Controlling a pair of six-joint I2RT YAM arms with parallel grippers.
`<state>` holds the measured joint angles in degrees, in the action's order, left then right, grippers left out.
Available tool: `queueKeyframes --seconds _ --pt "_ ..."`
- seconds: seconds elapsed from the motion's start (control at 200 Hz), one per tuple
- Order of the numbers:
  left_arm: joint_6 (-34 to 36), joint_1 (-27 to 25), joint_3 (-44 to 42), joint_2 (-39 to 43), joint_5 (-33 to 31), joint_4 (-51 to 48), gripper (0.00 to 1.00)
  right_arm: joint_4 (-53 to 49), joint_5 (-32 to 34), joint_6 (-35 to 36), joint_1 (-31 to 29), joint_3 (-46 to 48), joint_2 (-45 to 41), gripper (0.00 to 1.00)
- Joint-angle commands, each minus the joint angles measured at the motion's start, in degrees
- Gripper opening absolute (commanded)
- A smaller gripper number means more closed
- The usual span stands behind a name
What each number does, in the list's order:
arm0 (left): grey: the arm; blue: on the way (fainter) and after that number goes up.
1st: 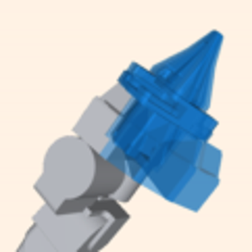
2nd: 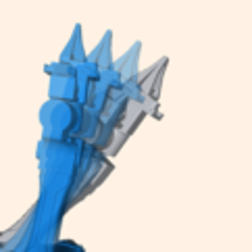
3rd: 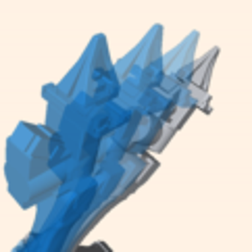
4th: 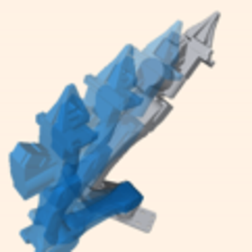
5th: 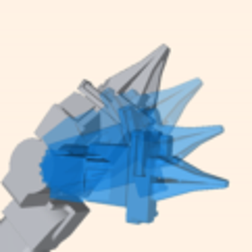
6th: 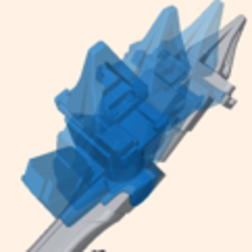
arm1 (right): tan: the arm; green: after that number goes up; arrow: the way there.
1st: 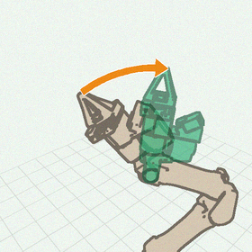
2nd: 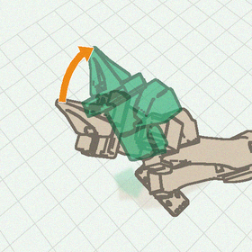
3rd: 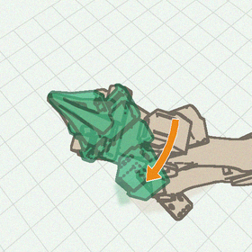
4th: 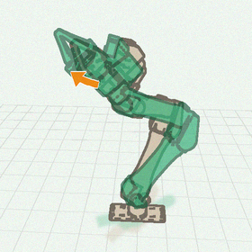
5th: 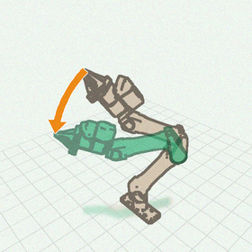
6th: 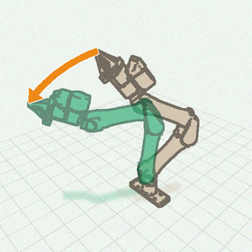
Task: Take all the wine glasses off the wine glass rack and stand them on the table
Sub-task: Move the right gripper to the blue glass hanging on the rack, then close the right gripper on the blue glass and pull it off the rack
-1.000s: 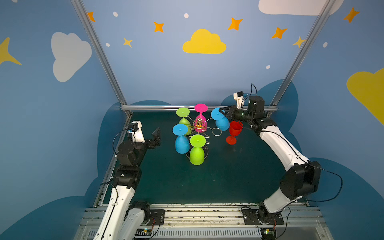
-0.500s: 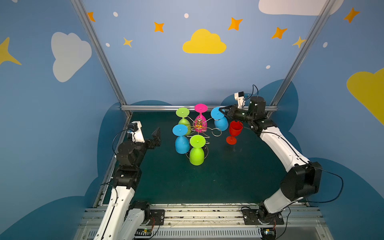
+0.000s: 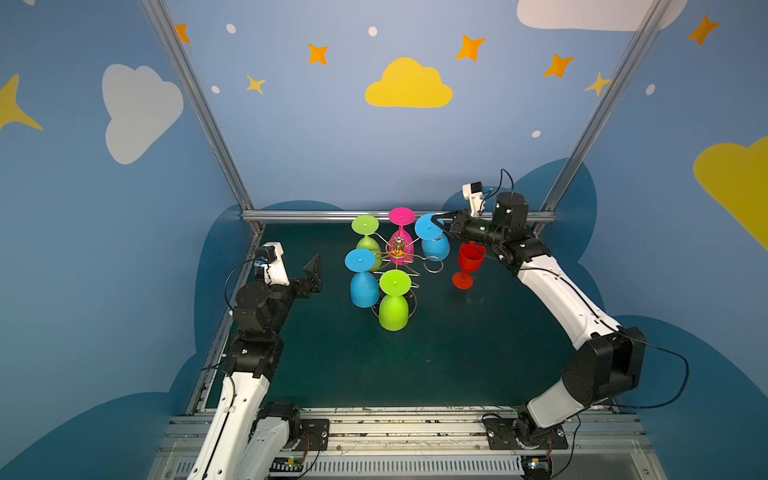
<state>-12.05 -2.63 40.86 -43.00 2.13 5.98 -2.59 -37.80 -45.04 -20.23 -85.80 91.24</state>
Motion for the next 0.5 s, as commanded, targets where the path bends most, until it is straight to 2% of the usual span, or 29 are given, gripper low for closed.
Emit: queueKeyframes --seconds 0.0,0.491 --pt "-0.34 0.25 -0.39 0.72 0.30 0.44 0.99 0.96 -0.66 0.47 -1.04 0.37 -0.85 0.00" --pt "-0.31 0.24 -0.35 0.81 0.33 0.42 0.99 -2.04 1.04 2.63 -2.81 3.99 -4.15 0.00"
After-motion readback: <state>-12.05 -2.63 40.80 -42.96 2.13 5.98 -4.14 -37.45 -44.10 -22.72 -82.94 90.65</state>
